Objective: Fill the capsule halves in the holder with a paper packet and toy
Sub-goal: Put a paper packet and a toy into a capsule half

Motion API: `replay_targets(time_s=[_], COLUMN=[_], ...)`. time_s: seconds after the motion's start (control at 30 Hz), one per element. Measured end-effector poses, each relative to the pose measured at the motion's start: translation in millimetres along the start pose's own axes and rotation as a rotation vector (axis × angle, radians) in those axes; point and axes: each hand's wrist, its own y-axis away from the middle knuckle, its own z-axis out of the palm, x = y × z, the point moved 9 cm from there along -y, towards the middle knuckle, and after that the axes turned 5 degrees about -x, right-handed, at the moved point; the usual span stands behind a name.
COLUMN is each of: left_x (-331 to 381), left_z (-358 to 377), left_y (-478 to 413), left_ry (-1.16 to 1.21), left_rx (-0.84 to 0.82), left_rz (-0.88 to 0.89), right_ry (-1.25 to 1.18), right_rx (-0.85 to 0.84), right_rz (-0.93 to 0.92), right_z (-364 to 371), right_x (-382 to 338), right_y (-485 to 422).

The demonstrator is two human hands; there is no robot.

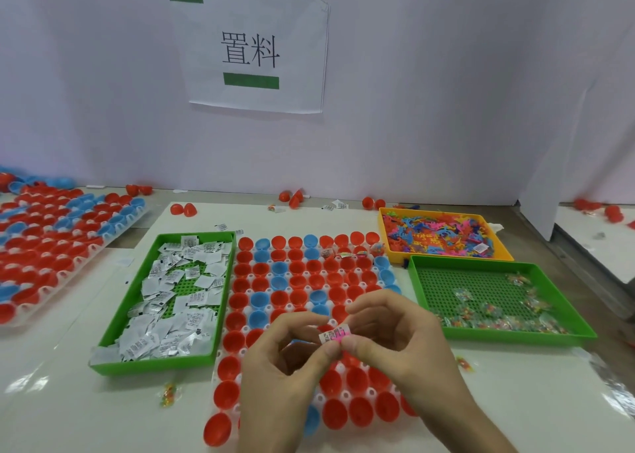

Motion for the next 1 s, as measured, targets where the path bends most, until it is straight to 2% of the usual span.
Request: replay_targets(time_s=[0.13, 0.3, 0.47, 0.57, 0.63, 1.0], left_x=[2.3, 4.5, 10.7, -17.5, -42.6, -52.2], left_z=[-11.8, -46.4, -106.8, -146.7, -163.5, -174.7], left_y=[2.0, 3.7, -57.8, -101.6, -113.2, -120.3], left_ry=[-0.005, -0.131, -0.662, -0.990, -1.093, -1.077], left_rx=[0.043, 0.097, 0.077, 0.037, 0.007, 0.012], left_rz=[0.041, 0.065, 0.136, -0.008, -0.103, -0.085], right_ry=[0.095, 0.360, 0.640, 0.800, 0.869, 0.960], right_rx=[-0.050, 0.140, 0.098, 0.016, -0.026, -0.071], right_rz=[-0.027, -0.091, -0.107, -0.101, -0.082, -0.079], right_z=[7.4, -18.9, -9.3, 4.6, 11.5, 26.2], right_x=[-8.3, -15.8, 5.5, 22.4, 32.7, 58.6], right_y=[-17.8, -85.6, -159.5, -181.7, -187.9, -198.6])
